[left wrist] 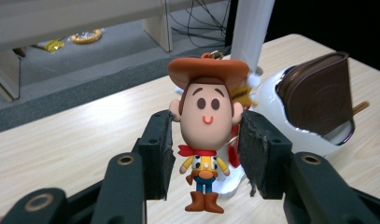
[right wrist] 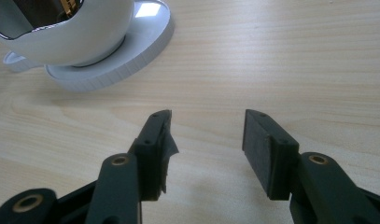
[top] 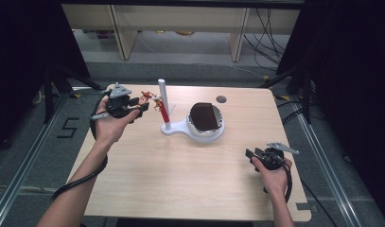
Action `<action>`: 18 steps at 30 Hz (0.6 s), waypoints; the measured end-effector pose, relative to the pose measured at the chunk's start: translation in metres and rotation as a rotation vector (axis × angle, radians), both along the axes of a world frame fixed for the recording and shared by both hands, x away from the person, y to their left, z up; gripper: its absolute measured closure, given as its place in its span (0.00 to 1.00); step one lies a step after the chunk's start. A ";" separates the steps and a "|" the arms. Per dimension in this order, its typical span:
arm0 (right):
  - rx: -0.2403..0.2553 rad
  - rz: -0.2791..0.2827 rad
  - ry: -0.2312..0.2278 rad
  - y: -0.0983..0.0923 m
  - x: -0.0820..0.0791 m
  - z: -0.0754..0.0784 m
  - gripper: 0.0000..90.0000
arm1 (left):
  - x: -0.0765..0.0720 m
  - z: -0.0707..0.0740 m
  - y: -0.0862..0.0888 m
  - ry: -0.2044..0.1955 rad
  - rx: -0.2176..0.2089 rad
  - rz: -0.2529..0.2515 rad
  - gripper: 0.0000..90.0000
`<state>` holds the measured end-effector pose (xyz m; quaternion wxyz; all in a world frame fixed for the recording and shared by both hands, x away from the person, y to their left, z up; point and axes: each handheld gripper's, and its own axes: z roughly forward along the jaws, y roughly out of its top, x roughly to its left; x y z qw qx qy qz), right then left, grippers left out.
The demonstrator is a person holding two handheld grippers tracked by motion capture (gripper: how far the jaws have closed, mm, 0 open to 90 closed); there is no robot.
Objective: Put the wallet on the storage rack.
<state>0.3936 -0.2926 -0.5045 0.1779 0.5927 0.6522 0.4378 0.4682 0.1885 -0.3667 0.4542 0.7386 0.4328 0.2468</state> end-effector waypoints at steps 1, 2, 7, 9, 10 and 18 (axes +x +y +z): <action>0.004 -0.006 0.011 0.001 0.000 0.001 0.58 | 0.000 -0.003 0.001 0.006 0.010 -0.004 0.61; -0.001 -0.007 0.011 0.001 0.000 0.000 0.58 | 0.001 -0.007 0.000 0.012 0.016 -0.003 0.61; 0.005 -0.003 0.009 0.001 0.000 0.000 0.58 | 0.002 -0.020 0.000 0.043 0.039 -0.018 0.61; 0.005 -0.003 0.007 0.001 0.000 0.000 0.58 | 0.001 -0.023 -0.002 0.042 0.044 -0.022 0.61; 0.005 -0.003 0.007 0.001 0.000 0.000 0.58 | 0.001 -0.023 -0.002 0.042 0.044 -0.022 0.61; -0.003 -0.006 0.006 0.001 0.000 0.000 0.58 | -0.001 -0.031 -0.010 0.026 0.052 -0.031 0.61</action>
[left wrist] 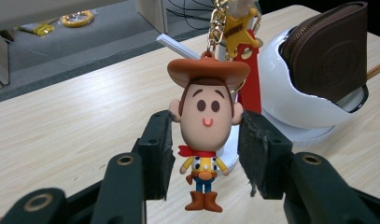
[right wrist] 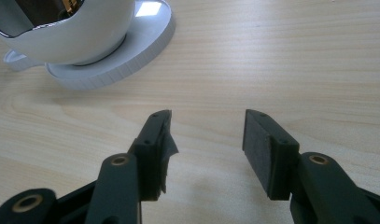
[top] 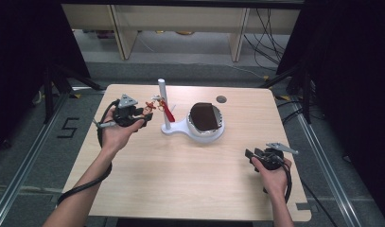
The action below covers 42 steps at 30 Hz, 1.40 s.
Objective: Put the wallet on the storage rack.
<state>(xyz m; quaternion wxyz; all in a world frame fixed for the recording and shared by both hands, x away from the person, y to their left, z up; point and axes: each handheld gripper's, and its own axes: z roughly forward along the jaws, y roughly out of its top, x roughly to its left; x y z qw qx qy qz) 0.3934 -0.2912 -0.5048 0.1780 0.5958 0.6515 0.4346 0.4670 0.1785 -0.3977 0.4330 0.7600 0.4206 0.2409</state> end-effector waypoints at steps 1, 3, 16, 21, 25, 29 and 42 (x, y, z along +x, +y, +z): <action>0.000 0.000 0.000 0.000 0.000 0.000 0.58 | 0.000 0.000 0.000 0.000 0.000 0.000 0.61; 0.002 0.013 0.009 0.000 0.000 0.001 0.58 | 0.000 -0.001 -0.001 0.001 0.020 -0.009 0.61; 0.002 0.002 0.001 0.000 0.000 0.001 0.58 | -0.002 -0.006 -0.014 -0.019 0.039 -0.036 0.61; -0.028 0.033 -0.027 -0.005 0.001 0.000 0.58 | -0.003 -0.008 -0.016 -0.035 0.023 -0.035 0.60; -0.026 0.031 -0.031 -0.005 0.002 0.000 0.58 | -0.004 -0.007 -0.015 -0.044 0.003 -0.028 0.60; -0.026 0.033 -0.032 -0.005 0.002 0.000 0.58 | -0.006 -0.006 -0.014 -0.054 0.001 -0.029 0.58; -0.039 0.021 -0.032 -0.005 0.000 0.001 0.58 | -0.022 -0.006 -0.003 -0.078 0.004 -0.035 0.49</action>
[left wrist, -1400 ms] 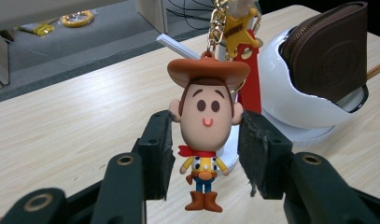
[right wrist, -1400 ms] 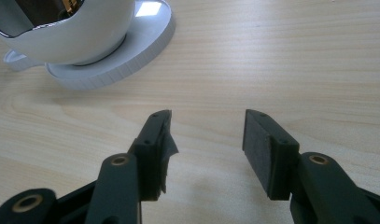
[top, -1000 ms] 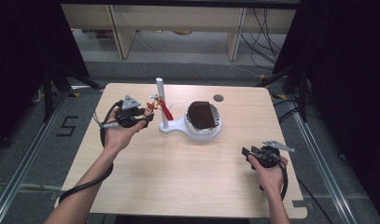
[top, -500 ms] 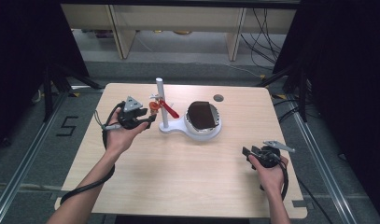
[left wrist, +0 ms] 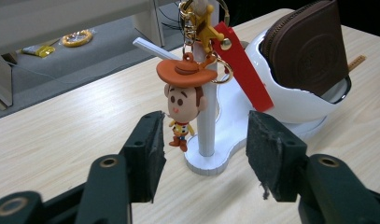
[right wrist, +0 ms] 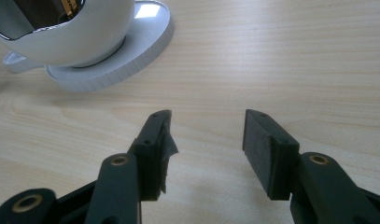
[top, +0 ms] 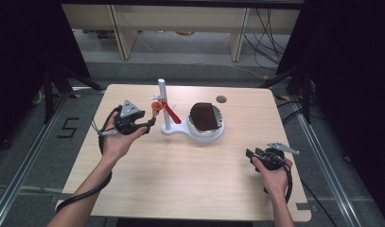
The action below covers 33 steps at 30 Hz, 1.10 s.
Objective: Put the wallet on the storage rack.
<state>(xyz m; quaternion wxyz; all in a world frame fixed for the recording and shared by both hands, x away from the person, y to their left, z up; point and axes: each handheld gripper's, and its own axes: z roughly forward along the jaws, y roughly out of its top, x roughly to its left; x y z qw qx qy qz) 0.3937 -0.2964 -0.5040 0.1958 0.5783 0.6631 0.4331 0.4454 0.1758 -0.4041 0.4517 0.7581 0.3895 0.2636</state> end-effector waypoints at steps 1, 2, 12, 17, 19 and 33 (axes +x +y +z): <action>0.002 0.002 -0.003 -0.001 0.000 0.000 0.58 | -0.004 -0.001 0.003 -0.004 -0.006 -0.006 0.49; 0.003 0.003 -0.005 -0.001 0.000 0.000 0.58 | -0.007 -0.002 0.005 -0.006 -0.006 -0.014 0.48; 0.010 0.004 0.001 -0.001 0.000 0.001 0.58 | -0.031 -0.023 0.027 0.020 -0.020 0.010 0.41; 0.000 0.001 0.000 0.001 0.000 -0.001 0.58 | -0.049 -0.046 0.039 0.054 -0.052 0.025 0.40; 0.033 -0.016 0.032 0.004 -0.002 0.001 0.58 | -0.055 -0.054 0.042 0.059 -0.048 0.039 0.40; -0.019 0.020 0.009 0.004 -0.001 0.000 0.58 | -0.084 -0.113 0.055 0.031 -0.094 0.059 0.46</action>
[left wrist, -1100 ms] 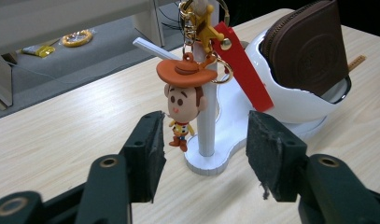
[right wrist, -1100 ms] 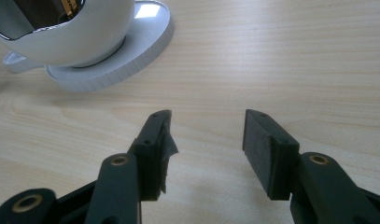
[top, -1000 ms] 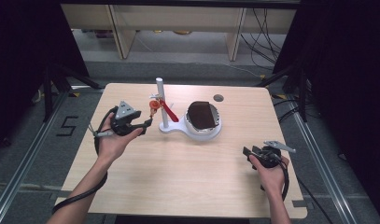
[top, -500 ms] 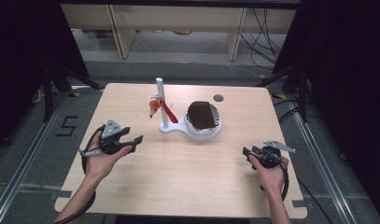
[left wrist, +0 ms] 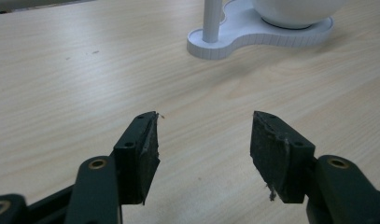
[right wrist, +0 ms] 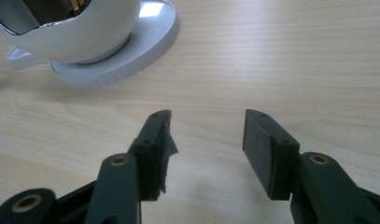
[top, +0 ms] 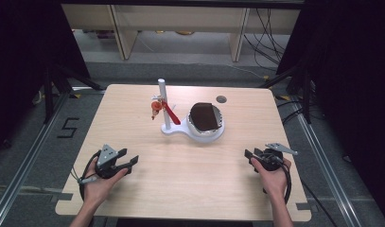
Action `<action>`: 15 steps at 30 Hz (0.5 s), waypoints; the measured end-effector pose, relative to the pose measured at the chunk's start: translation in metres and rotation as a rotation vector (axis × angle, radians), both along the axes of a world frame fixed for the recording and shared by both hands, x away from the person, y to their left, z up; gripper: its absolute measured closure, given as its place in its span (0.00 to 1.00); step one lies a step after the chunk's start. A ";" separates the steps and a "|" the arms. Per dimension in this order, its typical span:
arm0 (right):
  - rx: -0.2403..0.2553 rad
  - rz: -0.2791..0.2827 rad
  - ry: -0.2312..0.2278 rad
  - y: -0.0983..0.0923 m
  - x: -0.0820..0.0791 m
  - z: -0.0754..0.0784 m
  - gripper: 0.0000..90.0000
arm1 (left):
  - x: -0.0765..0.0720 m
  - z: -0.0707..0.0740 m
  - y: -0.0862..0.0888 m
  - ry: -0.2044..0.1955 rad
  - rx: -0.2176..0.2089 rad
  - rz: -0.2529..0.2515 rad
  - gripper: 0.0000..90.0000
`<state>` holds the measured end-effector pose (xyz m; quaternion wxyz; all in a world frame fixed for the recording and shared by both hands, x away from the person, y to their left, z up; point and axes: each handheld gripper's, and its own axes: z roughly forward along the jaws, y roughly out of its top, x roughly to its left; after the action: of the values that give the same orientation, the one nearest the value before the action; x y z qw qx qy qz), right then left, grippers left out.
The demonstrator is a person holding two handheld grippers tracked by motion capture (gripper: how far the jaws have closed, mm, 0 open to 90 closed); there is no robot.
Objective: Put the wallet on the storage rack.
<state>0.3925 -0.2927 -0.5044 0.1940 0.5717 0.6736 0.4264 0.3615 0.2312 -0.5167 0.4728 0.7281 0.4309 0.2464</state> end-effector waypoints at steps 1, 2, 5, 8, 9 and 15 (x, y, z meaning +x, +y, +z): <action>0.006 -0.003 -0.005 0.001 0.000 0.000 0.58 | -0.001 -0.004 0.000 -0.001 -0.006 -0.003 0.47; 0.009 0.003 -0.005 0.001 0.000 -0.001 0.58 | -0.002 -0.006 -0.001 0.000 -0.008 -0.006 0.47; 0.015 -0.014 0.015 0.004 -0.002 0.000 0.58 | -0.004 -0.007 -0.002 -0.007 -0.019 -0.011 0.48; 0.043 -0.004 0.017 0.006 -0.004 0.000 0.58 | -0.005 -0.006 -0.001 -0.030 -0.028 -0.018 0.51; 0.010 0.027 -0.010 0.002 -0.002 -0.001 0.58 | -0.006 -0.006 -0.001 -0.036 -0.024 -0.017 0.51; 0.035 0.012 -0.012 0.007 -0.004 0.001 0.55 | -0.008 -0.006 0.000 0.000 -0.046 0.006 0.60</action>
<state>0.3883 -0.2854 -0.5038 0.1852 0.5684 0.6682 0.4428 0.3531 0.2308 -0.5230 0.4885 0.7159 0.4386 0.2377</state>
